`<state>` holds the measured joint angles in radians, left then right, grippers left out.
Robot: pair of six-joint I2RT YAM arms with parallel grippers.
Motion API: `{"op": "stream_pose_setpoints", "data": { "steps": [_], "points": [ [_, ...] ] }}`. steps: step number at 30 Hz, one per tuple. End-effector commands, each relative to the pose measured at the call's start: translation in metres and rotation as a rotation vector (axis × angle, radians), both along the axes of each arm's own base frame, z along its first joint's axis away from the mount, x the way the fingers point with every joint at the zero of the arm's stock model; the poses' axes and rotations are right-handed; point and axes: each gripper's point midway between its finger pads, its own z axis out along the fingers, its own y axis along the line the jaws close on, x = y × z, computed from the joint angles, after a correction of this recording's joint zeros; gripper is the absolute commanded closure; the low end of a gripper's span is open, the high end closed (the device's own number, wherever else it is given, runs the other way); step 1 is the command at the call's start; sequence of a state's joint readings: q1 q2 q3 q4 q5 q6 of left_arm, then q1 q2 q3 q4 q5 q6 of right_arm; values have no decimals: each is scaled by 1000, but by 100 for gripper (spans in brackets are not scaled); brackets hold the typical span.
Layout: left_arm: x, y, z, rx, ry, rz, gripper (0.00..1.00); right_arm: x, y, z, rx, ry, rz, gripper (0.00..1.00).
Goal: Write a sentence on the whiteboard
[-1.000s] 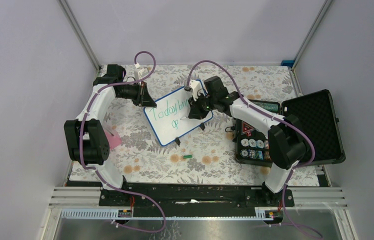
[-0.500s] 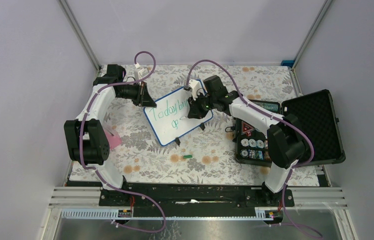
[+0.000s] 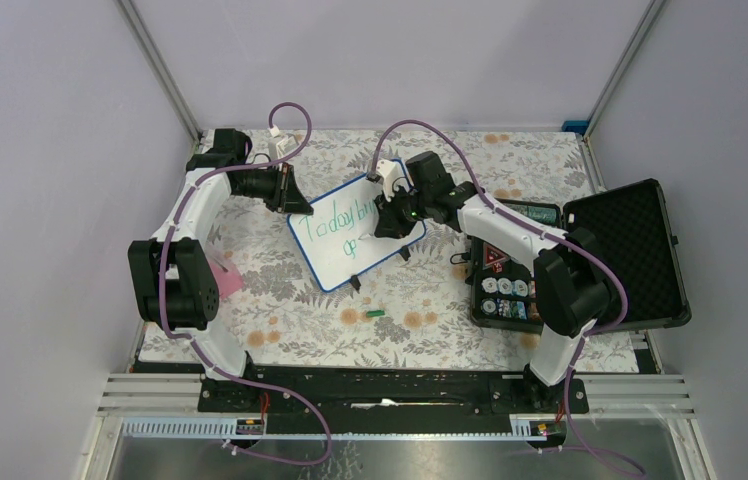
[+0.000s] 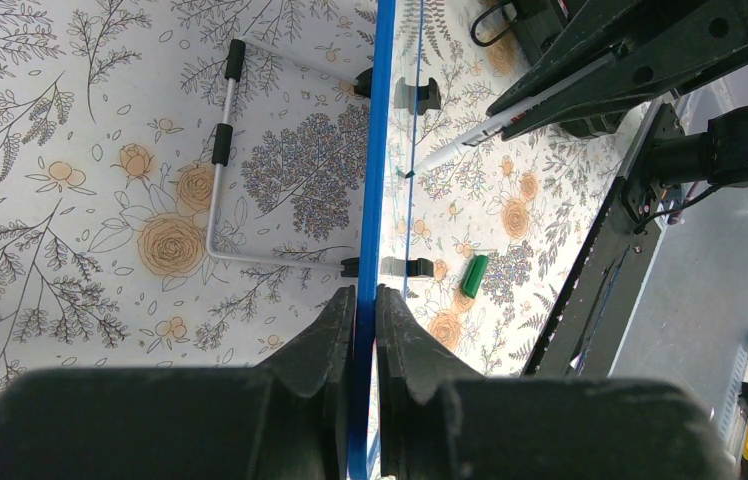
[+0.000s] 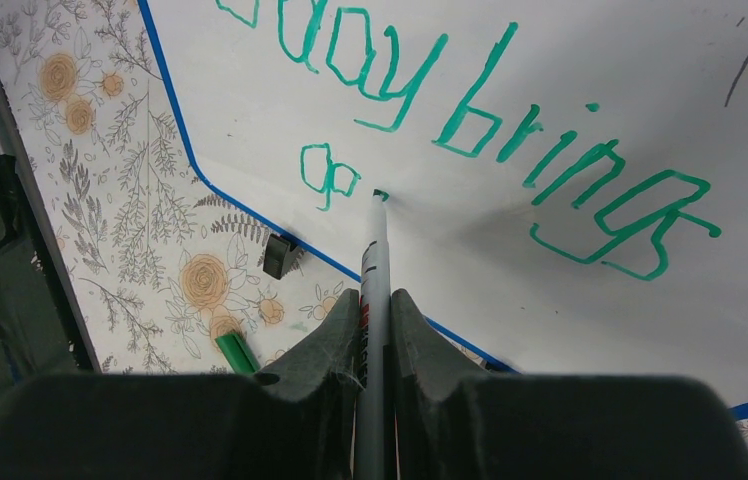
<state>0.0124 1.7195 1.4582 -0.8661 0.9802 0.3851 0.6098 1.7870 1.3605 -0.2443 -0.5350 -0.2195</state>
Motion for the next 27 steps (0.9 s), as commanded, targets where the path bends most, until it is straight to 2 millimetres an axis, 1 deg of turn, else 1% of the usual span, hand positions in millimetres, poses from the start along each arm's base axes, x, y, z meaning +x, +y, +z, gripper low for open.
{"op": "stream_pose_setpoints", "data": {
  "steps": [1, 20, 27],
  "points": [
    [12, 5, 4, 61, -72, 8, 100, 3, 9, 3, 13, -26, 14, 100],
    [13, 5, 5, 63, -76, 8, 100, -7, 8, -4, 10, -7, 35, 100],
    [12, 5, 5, 64, -74, 10, 100, -7, 4, -7, -4, -13, 33, 100]
  ]
}}
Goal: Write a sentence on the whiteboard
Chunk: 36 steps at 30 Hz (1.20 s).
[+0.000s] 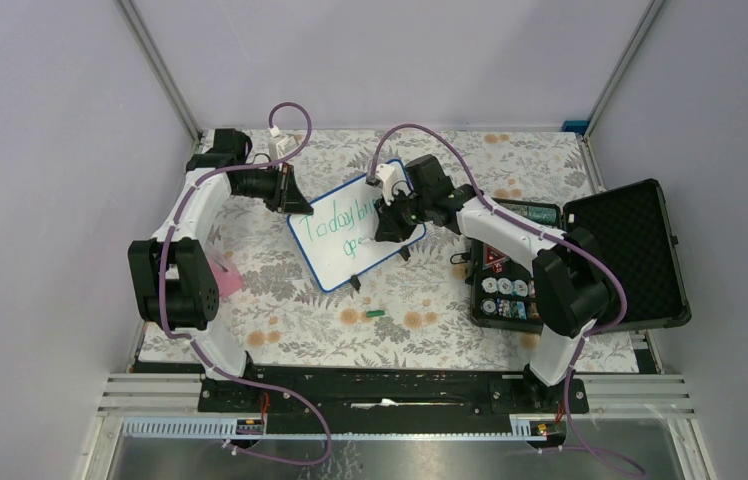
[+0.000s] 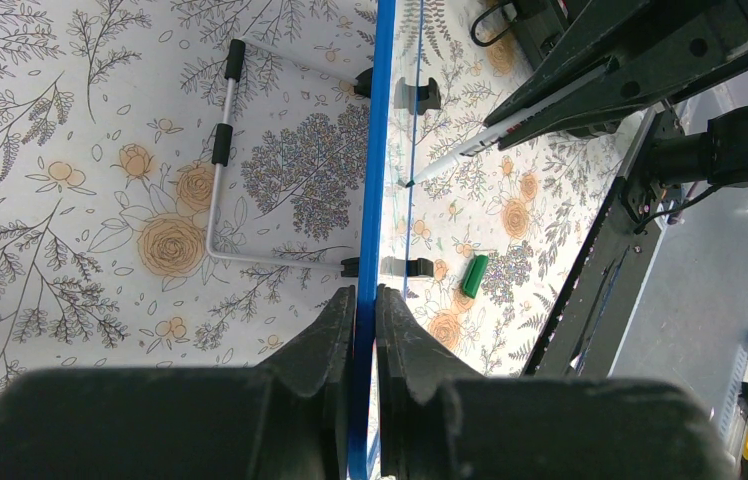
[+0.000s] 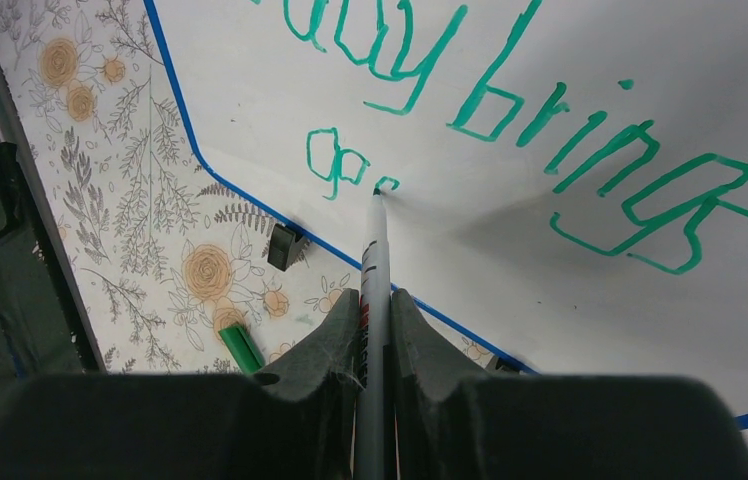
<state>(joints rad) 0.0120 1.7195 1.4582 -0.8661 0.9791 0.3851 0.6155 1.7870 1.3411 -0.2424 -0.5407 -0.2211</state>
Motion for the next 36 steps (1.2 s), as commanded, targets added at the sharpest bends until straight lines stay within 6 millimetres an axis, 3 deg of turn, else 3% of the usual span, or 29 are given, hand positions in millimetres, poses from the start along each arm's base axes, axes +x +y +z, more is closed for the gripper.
{"op": "stream_pose_setpoints", "data": {
  "steps": [1, 16, 36],
  "points": [
    [12, 5, 5, 63, -74, 10, 100, -2, 4, -1, 1, -29, 23, 100],
    [13, 5, 6, 61, -74, 10, 100, 14, -11, 9, -12, -74, -34, 100],
    [13, 5, 6, 59, -72, 11, 100, 27, -15, 14, -15, -93, -70, 100]
  ]
}}
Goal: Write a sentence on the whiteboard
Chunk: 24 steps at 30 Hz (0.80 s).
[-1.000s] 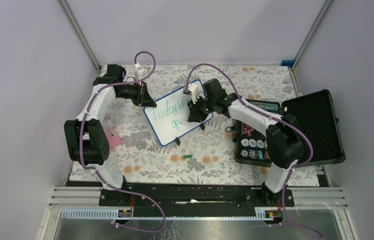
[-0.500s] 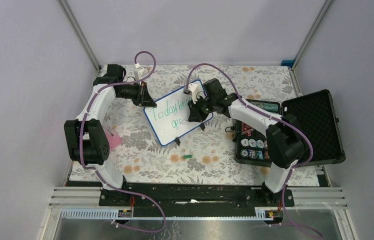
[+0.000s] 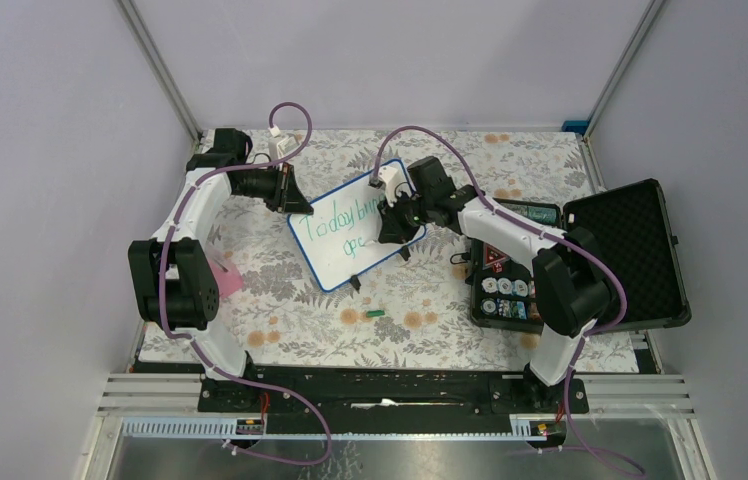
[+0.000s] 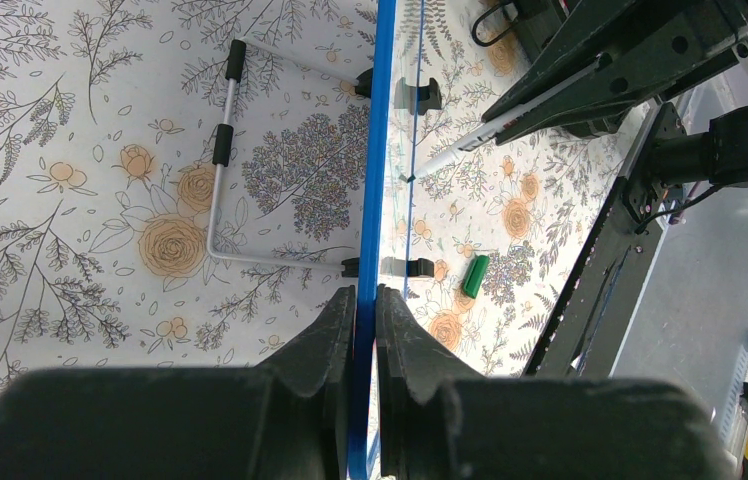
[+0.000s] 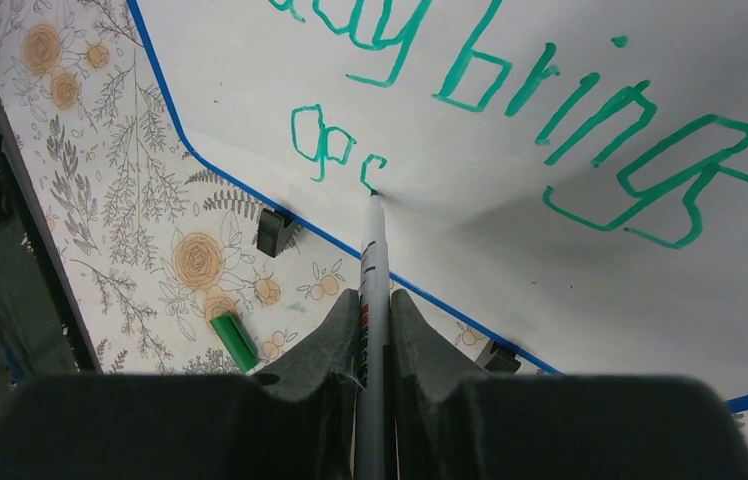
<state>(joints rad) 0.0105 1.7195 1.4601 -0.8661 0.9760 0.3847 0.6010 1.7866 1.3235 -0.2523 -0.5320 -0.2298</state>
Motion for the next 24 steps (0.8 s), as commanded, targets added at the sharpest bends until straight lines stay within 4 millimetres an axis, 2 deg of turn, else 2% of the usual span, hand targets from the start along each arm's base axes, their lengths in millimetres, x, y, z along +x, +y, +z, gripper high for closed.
{"op": "stream_pose_setpoints", "data": {
  "steps": [1, 15, 24],
  "points": [
    [13, 5, 6, 55, -70, 11, 100, 26, -6, 23, 8, -106, -55, 100],
    [14, 5, 7, 56, -75, 12, 100, 35, 0, 36, 30, -124, -64, 100],
    [13, 5, 7, 54, -74, 9, 100, 32, 4, 36, 43, -111, -52, 100]
  ]
}}
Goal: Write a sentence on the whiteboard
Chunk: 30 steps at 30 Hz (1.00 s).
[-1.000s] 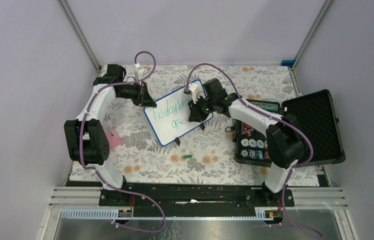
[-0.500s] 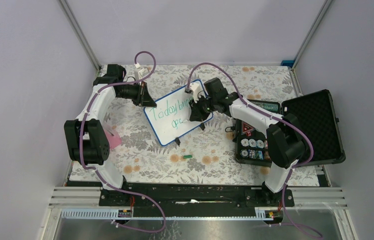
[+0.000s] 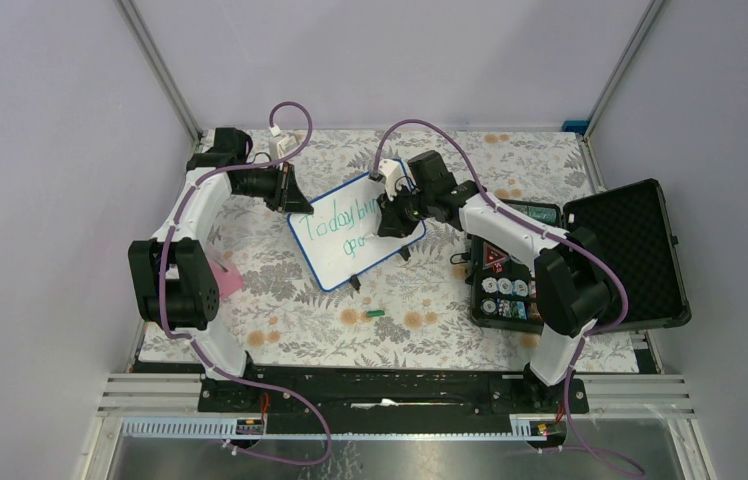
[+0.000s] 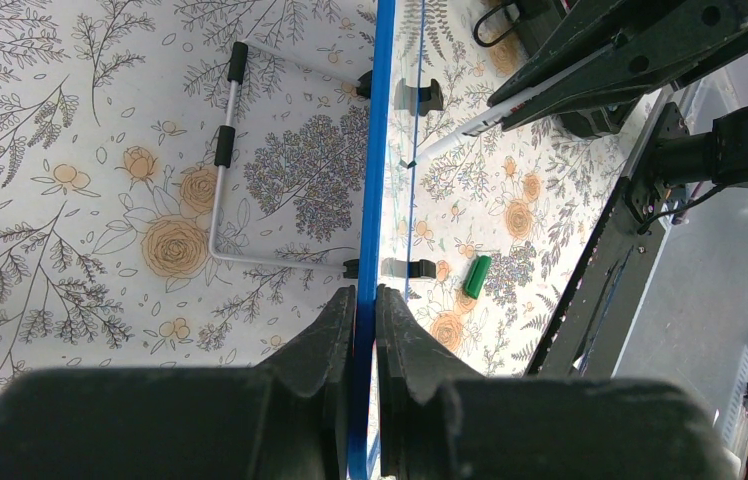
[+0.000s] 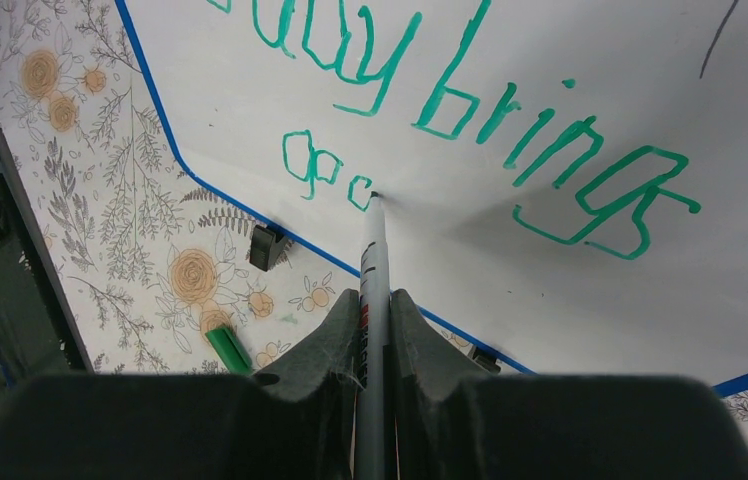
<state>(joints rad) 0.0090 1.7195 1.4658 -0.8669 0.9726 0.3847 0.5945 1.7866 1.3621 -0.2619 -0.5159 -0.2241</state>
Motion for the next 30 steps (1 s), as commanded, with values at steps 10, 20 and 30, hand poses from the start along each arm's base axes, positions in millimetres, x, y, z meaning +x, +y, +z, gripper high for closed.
{"op": "stream_pose_setpoints", "data": {
  "steps": [10, 20, 30],
  "points": [
    [13, 5, 5, 54, -70, 10, 100, 16, 12, 26, 42, -83, -11, 100],
    [13, 5, 4, 55, -69, 10, 100, 5, 17, 20, 39, -66, 18, 100],
    [13, 6, 4, 58, -70, 12, 100, -8, 17, 27, 59, -45, 51, 100]
  ]
}}
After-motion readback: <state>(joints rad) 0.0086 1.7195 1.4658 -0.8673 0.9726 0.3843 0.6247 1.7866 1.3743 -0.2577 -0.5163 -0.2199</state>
